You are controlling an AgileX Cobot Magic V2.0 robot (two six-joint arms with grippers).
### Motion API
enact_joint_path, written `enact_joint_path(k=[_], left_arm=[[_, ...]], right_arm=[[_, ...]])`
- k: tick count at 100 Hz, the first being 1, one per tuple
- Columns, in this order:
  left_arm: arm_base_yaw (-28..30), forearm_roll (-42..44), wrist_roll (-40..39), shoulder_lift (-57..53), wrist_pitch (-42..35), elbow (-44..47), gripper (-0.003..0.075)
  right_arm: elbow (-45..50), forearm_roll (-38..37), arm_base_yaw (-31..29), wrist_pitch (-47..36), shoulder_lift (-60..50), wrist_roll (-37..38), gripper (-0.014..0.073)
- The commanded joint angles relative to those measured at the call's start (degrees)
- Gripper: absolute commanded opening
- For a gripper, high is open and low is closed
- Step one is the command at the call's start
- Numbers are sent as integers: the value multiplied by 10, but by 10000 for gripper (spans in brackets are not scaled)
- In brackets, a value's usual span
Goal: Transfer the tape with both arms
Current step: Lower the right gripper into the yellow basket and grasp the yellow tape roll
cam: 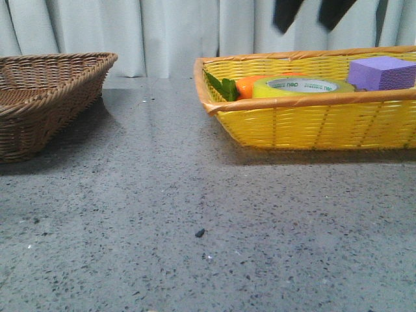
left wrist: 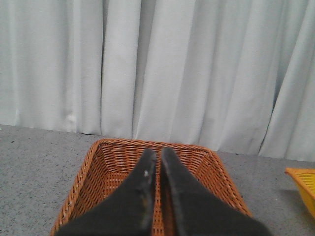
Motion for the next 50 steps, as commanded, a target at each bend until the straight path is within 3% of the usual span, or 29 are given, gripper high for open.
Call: enact_joint_path(k=[1,17,39,50], left_arm=[[-2,0,-3,5,-40,-21,-21],[-2,0,-3,5,-40,-21,-21],[-2,0,-3,5,-43,-21,-21],[-2,0,-3,5,-45,-21,-21]], right_arm=[[-64,-2,13,38,34,-8,372],[-118,-2,17,74,104,-8,372],[-121,-7,17,61,125,-8,370],[-121,-7,17,56,132,-8,301]])
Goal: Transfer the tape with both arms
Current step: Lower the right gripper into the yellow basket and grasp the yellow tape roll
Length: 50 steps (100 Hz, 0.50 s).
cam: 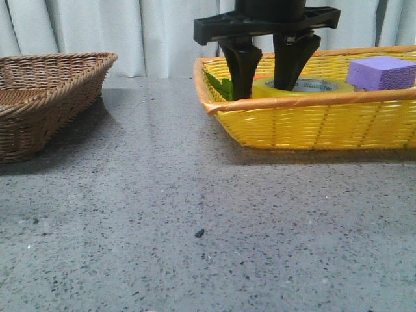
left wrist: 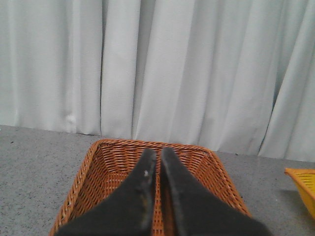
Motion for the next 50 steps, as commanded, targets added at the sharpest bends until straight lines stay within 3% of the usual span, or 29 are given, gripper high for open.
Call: enact_joint_path(k=[1,32,50], left_arm=[[-2,0,-3,5,-45,-21,-21],[-2,0,-3,4,-45,-21,-21],[-2,0,-3,4,-45,-21,-21]], right_arm=[[-19,-9,-2,-17,-23,-6,295],[-19,-10,-10,-13,-18,-6,-12],[-33,-10,-10,1,-21,-6,-65]])
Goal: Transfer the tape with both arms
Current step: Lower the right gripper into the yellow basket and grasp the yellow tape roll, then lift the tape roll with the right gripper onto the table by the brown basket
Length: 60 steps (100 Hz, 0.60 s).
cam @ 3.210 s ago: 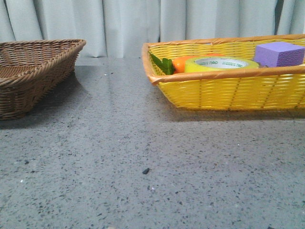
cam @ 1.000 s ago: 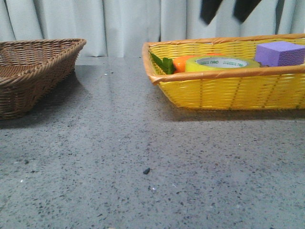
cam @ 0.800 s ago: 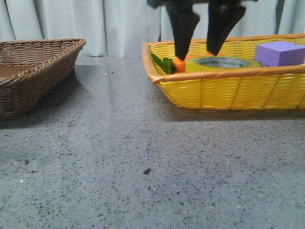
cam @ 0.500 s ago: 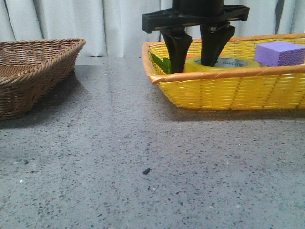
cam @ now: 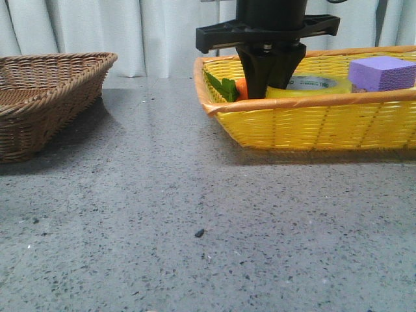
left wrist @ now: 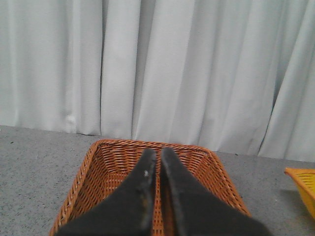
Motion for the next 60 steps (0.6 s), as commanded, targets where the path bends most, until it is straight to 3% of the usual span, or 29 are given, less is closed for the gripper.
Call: enact_joint_path(k=[1,27,43,60], left_arm=[[-2,0,-3,4,-45,-21,-21],[-2,0,-3,4,-45,-21,-21],[-2,0,-3,4,-46,-21,-21],[-2,0,-3,4,-46,-21,-21]], right_arm=[[-31,-10,-5,3,-30,-5,-65],[-157,-10,28,60,-55,-5,-65],[-227,6,105,60,-62,-9,-65],[-230,7,192,60,-41,-9,-65]])
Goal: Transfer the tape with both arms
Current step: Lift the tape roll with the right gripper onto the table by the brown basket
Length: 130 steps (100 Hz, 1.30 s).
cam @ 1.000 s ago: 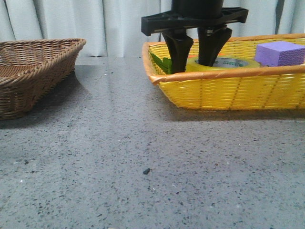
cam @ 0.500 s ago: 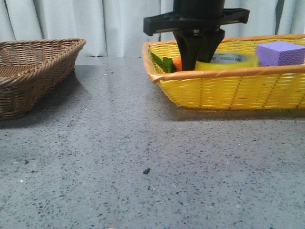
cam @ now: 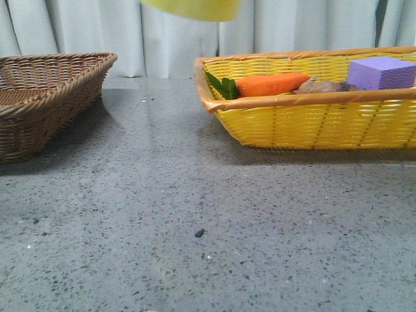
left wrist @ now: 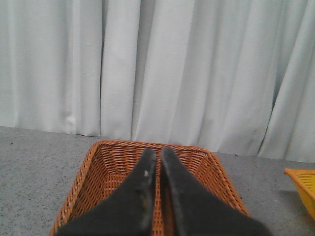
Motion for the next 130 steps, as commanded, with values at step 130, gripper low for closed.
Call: enact_joint_path(k=[130], left_arm=[[-2,0,-3,4,-46,-21,-21]], right_arm=[[122,19,76,-79,37,-5,-42]])
